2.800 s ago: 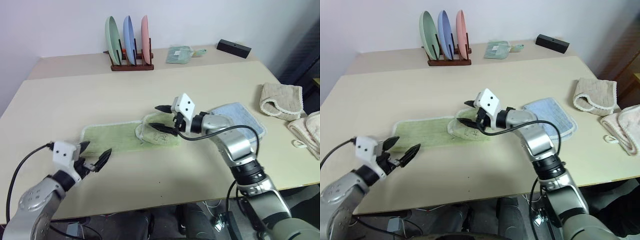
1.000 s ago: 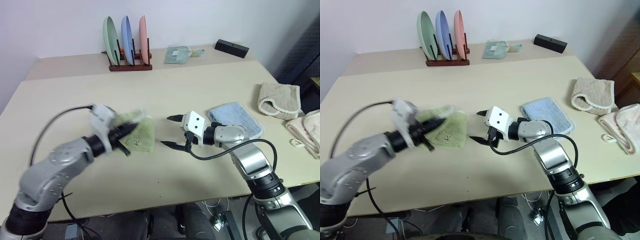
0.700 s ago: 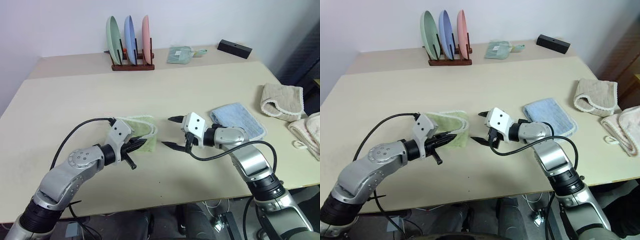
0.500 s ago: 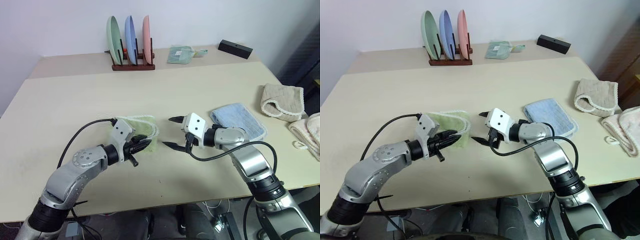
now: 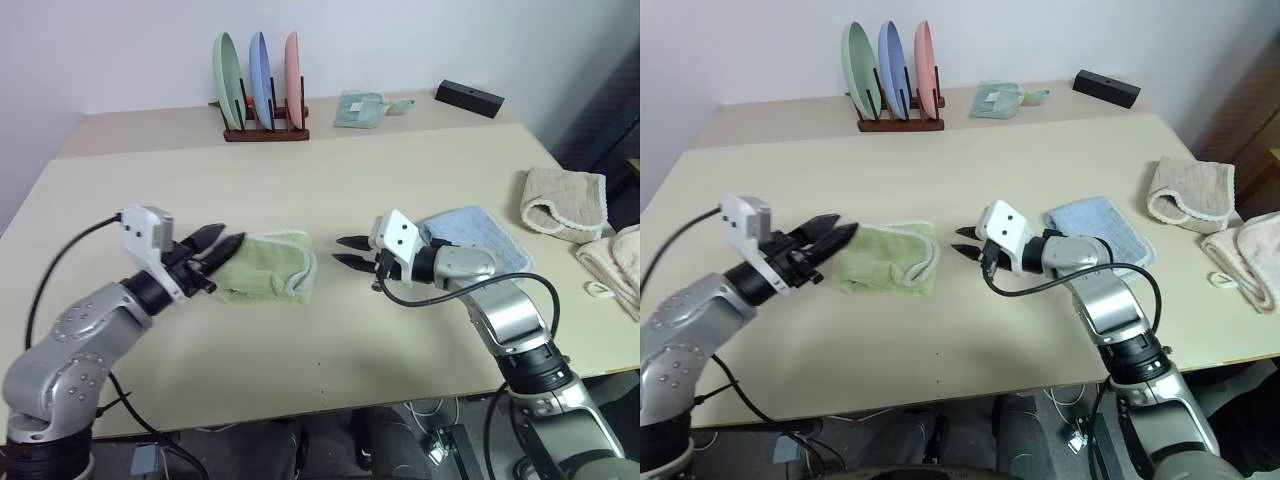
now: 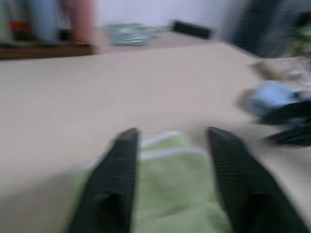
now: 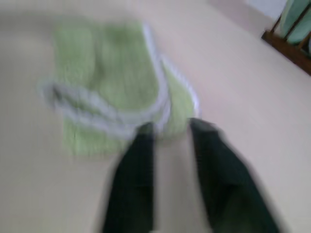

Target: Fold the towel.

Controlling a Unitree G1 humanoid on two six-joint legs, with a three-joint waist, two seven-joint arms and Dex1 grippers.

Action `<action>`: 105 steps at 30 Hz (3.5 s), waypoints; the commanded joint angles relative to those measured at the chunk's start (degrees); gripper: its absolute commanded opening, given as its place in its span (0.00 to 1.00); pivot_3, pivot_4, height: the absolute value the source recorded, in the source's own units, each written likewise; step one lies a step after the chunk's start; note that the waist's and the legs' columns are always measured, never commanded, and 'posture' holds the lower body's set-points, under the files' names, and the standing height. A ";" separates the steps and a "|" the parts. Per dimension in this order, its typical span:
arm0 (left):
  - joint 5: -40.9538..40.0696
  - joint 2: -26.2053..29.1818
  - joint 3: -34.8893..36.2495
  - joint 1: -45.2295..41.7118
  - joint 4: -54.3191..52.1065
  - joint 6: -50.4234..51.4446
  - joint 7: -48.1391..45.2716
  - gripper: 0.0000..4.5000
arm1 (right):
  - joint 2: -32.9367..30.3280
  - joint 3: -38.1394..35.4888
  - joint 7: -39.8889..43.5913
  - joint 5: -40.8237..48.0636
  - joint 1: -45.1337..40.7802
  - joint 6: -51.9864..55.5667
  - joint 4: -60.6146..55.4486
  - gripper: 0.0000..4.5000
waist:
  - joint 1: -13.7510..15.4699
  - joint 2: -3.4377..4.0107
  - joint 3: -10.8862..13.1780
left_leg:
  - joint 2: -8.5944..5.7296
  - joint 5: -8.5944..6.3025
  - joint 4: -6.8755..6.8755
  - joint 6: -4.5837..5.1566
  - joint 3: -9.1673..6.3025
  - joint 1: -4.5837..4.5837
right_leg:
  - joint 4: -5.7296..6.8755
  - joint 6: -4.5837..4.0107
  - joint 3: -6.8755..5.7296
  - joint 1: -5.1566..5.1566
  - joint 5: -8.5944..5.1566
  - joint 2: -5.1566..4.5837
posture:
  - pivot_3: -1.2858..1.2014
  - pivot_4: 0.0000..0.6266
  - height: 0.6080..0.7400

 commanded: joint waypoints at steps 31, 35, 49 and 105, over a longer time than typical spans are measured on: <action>4.26 -7.70 4.57 4.06 9.24 -6.13 0.88 0.30 | 7.63 3.51 -0.46 -0.33 -2.62 1.91 2.22 0.64 | -0.43 0.07 -0.16 | -0.01 -0.01 -0.01 0.02 -0.02 -0.04 | 0.04 -0.02 -0.04 -0.10 0.02 0.00 | 0.52 0.24 1.00; 0.29 -6.83 7.75 4.37 10.35 1.97 5.99 0.76 | 5.58 3.48 -0.87 -0.85 -2.35 2.14 -0.39 1.00 | -0.36 0.07 -0.16 | 0.00 -0.01 -0.03 0.02 -0.01 -0.01 | 0.03 -0.02 -0.04 -0.07 0.02 0.01 | 0.52 0.24 1.00; -13.64 -15.13 1.49 0.07 12.38 16.63 12.88 0.79 | 5.42 5.62 -1.95 -2.68 -1.60 -0.24 -2.73 1.00 | -0.06 -0.04 -0.14 | -0.02 -0.01 0.04 0.00 -0.03 -0.01 | 0.05 -0.02 -0.06 -0.03 0.02 -0.01 | 0.52 0.24 1.00; 5.84 4.62 3.11 14.08 -1.20 -13.71 14.89 0.79 | 2.27 -1.77 -1.14 0.18 -0.25 -4.10 3.46 1.00 | -0.07 -0.39 -0.18 | 0.00 -0.10 0.05 -0.03 -0.11 0.07 | -0.05 -0.03 -0.15 0.19 0.01 0.02 | 0.52 0.24 1.00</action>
